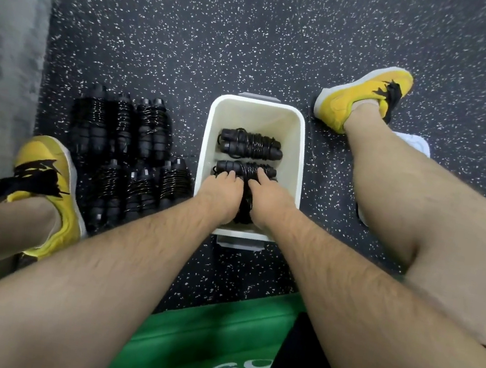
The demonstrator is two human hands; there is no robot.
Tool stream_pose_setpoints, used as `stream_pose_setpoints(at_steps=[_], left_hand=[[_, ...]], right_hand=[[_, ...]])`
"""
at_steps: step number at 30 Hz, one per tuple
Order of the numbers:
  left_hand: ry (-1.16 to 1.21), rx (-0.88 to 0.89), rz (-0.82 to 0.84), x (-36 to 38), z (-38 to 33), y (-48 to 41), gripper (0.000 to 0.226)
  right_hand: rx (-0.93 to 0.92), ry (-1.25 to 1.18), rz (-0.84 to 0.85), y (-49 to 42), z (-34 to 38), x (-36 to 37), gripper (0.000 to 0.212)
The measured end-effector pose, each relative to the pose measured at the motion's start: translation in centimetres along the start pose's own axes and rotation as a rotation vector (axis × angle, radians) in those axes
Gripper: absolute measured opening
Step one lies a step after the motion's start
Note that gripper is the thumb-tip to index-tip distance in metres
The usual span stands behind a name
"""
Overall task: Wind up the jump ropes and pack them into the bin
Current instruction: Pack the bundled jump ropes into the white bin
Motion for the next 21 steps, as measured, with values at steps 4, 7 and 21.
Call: stream_pose_setpoints(at_steps=[4, 7, 21], left_hand=[[0.153, 0.063, -0.13, -1.6, 0.3, 0.3, 0.029], [0.112, 0.155, -0.375, -3.9, 1.2, 1.1, 0.019], [0.058, -0.399, -0.519, -8.2, 19.2, 7.2, 0.065]], right_hand=[[0.011, -0.032, -0.239, -0.1, 0.1, -2.3, 0.037], [-0.001, -0.012, -0.426, 0.3, 0.8, -5.4, 0.033], [-0.331, 0.255, -0.507, -4.5, 15.6, -13.9, 0.064]])
Point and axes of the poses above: each hand's wrist, its own y-axis away from the middle knuckle, its own x-axis out of the palm, z = x × y, the point moved 2 cm from there along -y, towards the middle knuckle, and after that the axes turned 12 degrees about y, right-handed, at the moved point
